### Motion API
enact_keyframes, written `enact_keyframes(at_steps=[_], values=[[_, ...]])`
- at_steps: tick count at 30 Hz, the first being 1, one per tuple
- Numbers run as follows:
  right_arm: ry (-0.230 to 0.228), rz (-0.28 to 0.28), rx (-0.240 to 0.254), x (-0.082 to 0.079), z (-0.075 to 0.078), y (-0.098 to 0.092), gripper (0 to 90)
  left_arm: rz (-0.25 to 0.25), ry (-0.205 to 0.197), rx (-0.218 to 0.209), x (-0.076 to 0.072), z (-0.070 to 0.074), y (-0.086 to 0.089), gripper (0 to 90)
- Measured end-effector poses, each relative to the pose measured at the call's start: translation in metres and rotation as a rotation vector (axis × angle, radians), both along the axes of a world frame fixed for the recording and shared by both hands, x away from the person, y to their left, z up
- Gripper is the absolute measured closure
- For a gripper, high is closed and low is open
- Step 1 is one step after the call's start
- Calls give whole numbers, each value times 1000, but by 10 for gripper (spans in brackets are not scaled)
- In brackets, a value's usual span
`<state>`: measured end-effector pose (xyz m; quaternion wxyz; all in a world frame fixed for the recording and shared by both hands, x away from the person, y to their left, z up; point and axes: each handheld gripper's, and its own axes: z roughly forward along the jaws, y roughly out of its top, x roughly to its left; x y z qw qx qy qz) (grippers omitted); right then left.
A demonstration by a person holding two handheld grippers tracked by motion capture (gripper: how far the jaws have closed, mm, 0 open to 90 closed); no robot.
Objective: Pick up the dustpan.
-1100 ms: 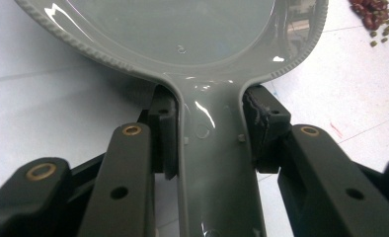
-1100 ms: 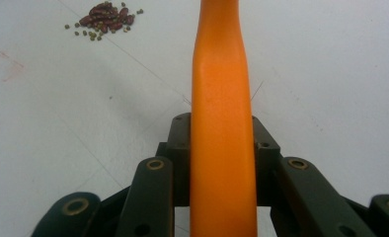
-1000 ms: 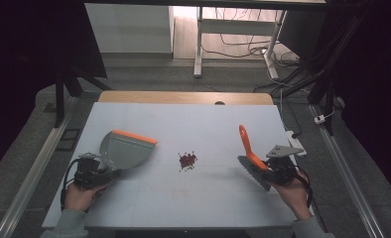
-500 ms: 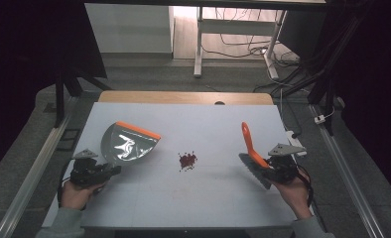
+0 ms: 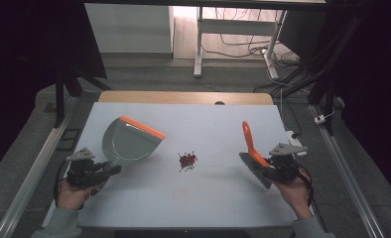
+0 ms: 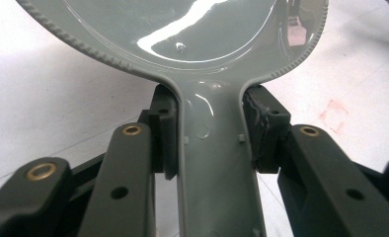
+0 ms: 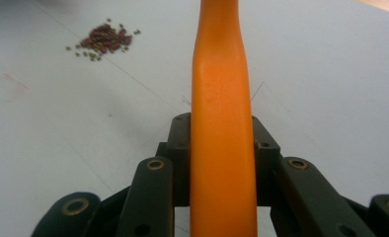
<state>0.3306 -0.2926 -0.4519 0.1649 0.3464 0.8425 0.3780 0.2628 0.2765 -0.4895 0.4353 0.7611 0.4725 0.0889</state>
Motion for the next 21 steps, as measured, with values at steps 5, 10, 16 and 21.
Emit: enact_keyframes(at_steps=[5, 10, 16, 21], values=[[-1, 7, 26, -1, 3, 2, 707, -37, -16, 10, -2, 4, -1, 614], [4, 13, 43, -1, 3, 2, 708, -71, -21, 18, -3, 6, -4, 614], [4, 14, 41, 0, 3, 4, 708, -111, -11, 32, -4, 6, -7, 614], [0, 20, 40, 2, 3, 7, 708, -154, -13, 38, -5, 7, -11, 614]])
